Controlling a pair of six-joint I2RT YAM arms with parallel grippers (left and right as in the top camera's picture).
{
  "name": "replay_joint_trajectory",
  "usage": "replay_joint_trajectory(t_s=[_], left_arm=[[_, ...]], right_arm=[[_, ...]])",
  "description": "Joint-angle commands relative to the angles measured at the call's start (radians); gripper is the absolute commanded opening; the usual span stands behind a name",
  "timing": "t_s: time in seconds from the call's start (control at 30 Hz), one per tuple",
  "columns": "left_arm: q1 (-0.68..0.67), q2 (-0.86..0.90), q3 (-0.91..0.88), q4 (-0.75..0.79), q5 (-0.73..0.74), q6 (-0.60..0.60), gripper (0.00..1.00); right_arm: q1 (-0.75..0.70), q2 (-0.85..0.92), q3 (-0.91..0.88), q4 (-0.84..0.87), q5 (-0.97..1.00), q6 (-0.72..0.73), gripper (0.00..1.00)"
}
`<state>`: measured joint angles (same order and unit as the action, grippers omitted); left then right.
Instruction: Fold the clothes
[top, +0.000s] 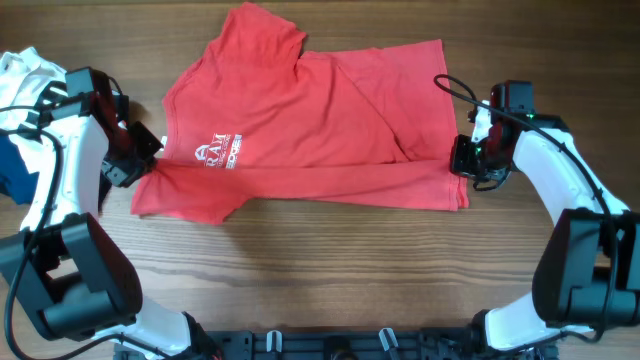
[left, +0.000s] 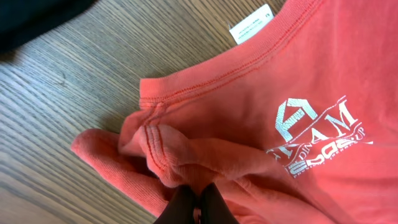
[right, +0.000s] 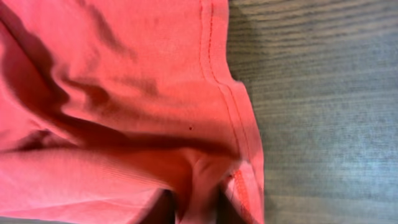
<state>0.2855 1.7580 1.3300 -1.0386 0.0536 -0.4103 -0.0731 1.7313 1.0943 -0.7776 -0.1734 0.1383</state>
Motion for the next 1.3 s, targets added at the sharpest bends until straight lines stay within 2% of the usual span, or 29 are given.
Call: replay_joint_trajectory(t_s=[0.0, 0.1, 0.17, 0.23, 0.33, 0.37, 0.6, 0.83, 0.93, 1.17, 1.27], left_arm=[[-0.015, 0.011, -0.004, 0.003, 0.005, -0.017, 0.04], [-0.015, 0.011, -0.004, -0.002, 0.005, -0.017, 0.04], [-0.015, 0.011, -0.004, -0.004, 0.005, -0.017, 0.04], [-0.015, 0.011, -0.004, -0.004, 0.005, -0.017, 0.04], [-0.015, 0.011, -0.004, -0.005, 0.005, -0.017, 0.04], [-0.015, 0.011, -0.004, -0.007, 0.005, -0.017, 0.04], [-0.015, 0.011, -0.004, -0.029, 0.005, -0.017, 0.04], [-0.015, 0.011, -0.004, -0.029, 0.005, -0.017, 0.04], [-0.015, 0.011, -0.004, -0.035, 0.005, -0.016, 0.15], [-0.015, 0.011, -0.004, -0.035, 0.005, -0.013, 0.16], [-0.015, 0.011, -0.004, -0.035, 0.000, 0.023, 0.22]], right_arm=[[0.002, 0.026, -0.006, 0.017, 0.019, -0.007, 0.41], [0.002, 0.024, 0.001, 0.017, 0.019, -0.003, 0.43], [0.002, 0.018, 0.006, 0.000, 0.017, 0.003, 0.41], [0.002, 0.006, 0.006, -0.023, 0.014, 0.003, 0.31], [0.002, 0.003, 0.006, -0.048, -0.018, -0.008, 0.06], [0.002, 0.003, 0.006, -0.050, -0.020, -0.008, 0.04], [0.002, 0.034, 0.003, 0.053, -0.019, -0.007, 0.04], [0.002, 0.162, 0.003, 0.108, -0.020, -0.007, 0.04], [0.002, 0.212, 0.003, 0.114, -0.020, -0.008, 0.04], [0.002, 0.237, 0.003, 0.053, -0.019, -0.034, 0.05], [0.002, 0.237, 0.003, 0.021, -0.020, -0.032, 0.04]])
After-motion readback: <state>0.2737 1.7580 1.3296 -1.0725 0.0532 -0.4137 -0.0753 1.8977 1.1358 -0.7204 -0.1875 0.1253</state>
